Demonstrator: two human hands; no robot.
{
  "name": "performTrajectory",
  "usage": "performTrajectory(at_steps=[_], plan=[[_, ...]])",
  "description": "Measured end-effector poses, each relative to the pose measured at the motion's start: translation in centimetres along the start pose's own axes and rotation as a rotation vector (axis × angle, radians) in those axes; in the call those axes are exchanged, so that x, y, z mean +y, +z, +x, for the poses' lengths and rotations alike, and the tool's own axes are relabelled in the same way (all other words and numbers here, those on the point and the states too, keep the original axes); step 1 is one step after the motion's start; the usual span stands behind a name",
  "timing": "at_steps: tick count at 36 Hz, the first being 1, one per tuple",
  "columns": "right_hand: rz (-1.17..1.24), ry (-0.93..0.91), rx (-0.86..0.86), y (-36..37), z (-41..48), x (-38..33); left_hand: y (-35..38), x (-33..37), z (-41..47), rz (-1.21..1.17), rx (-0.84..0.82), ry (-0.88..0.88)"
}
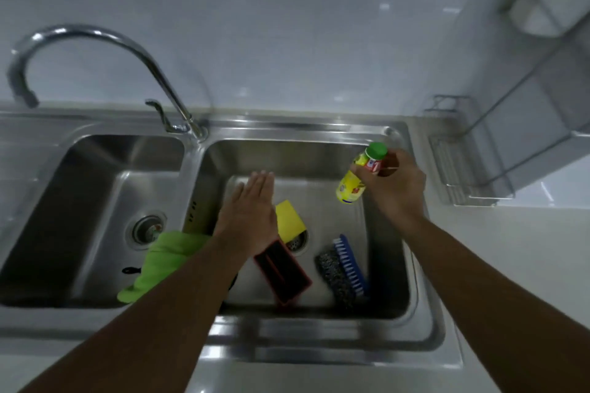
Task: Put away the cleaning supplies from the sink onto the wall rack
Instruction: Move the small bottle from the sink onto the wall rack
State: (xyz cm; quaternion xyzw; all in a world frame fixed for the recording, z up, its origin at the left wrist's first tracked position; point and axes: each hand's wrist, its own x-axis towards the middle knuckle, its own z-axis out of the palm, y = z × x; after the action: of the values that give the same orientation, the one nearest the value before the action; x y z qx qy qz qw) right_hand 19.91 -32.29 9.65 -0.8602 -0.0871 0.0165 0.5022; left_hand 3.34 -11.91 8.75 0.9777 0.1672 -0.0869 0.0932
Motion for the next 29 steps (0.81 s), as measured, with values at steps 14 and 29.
performTrajectory(at_steps=[14,29], plan=[[0.182,-0.404,0.399,-18.7,6.1,-16.2,-13.9,17.8,4.9,-0.138,0.26,0.233],[-0.068,-0.291,0.451,-27.0,13.3,-15.1,-19.0,31.0,7.2,-0.423,0.113,0.337]])
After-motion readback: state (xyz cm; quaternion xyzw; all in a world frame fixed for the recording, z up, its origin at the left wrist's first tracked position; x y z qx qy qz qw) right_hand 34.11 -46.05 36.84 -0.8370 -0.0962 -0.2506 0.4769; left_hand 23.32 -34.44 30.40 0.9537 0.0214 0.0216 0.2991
